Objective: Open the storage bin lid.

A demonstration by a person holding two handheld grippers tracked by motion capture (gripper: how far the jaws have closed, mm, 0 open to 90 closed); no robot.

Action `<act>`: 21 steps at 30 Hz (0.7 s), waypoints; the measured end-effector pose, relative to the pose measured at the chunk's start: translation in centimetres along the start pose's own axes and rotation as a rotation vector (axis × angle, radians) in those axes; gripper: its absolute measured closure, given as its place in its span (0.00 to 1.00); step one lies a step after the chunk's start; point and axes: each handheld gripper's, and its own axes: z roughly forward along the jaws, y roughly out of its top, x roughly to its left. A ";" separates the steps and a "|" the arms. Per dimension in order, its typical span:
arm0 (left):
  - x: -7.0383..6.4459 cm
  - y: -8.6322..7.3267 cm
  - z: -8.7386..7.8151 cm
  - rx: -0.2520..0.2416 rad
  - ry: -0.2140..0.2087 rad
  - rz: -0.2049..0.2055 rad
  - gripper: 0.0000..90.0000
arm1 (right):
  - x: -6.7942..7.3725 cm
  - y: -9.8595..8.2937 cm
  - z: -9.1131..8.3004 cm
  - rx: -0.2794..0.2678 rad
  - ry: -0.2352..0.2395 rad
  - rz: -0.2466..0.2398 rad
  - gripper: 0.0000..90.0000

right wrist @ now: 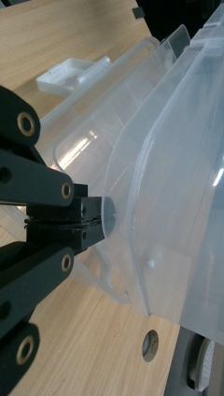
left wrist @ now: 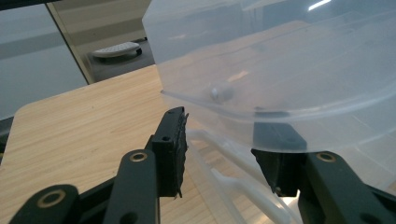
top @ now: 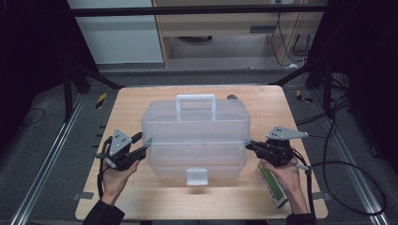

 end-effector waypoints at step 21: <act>0.1 0.9 -0.2 -0.002 0.003 0.023 0.72 | 0.1 -0.7 0.3 0.045 -0.042 -0.008 0.85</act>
